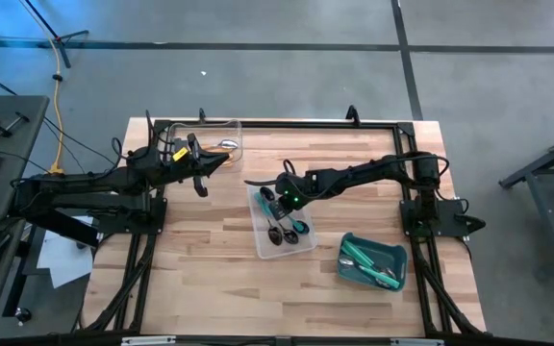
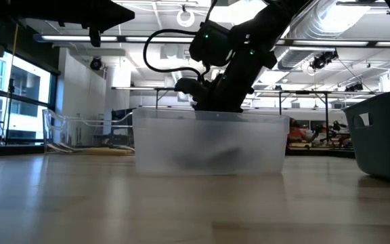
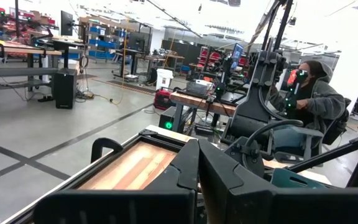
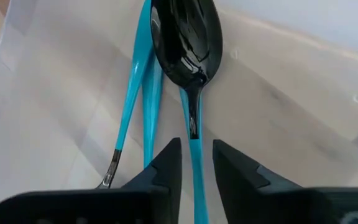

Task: Sort silverware by color (type)
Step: Return to Home Position

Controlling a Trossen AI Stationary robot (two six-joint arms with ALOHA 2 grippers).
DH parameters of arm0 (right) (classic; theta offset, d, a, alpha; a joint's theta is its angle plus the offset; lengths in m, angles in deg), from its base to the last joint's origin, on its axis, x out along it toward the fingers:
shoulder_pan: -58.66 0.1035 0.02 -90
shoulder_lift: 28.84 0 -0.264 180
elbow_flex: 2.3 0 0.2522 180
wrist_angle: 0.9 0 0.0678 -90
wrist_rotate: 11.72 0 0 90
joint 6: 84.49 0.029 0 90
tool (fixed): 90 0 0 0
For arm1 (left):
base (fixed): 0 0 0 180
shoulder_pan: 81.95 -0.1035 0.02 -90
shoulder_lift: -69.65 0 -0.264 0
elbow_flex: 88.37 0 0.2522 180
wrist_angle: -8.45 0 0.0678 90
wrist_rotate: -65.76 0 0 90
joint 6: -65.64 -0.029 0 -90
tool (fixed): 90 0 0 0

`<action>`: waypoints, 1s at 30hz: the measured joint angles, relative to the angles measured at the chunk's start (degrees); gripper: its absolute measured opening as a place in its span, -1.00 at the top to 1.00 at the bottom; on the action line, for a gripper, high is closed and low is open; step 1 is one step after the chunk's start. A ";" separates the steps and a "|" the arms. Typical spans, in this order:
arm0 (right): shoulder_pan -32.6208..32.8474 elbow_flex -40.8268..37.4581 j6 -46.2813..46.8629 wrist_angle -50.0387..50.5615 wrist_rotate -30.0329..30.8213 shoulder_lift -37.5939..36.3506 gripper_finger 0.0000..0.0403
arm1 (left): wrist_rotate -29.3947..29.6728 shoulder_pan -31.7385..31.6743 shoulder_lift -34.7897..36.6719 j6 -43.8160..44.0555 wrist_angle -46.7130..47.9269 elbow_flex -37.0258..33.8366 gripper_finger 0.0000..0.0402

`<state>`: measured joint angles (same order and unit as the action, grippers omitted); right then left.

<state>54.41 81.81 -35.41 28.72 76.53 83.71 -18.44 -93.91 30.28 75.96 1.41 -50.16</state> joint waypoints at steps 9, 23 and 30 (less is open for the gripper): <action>0.02 0.00 -1.10 -0.08 -0.36 0.00 0.41 | 0.00 -0.02 0.00 0.00 0.00 0.00 1.00; 0.02 0.00 -1.66 -0.30 -0.39 -0.08 0.39 | -0.02 -0.01 0.00 0.00 0.00 0.00 1.00; 0.00 0.02 -7.73 -0.78 -0.44 -4.58 0.39 | -0.02 0.00 0.00 0.00 -0.02 0.00 1.00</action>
<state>54.41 81.83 -43.14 27.94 76.09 79.12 -18.46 -93.92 30.28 75.96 1.39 -50.16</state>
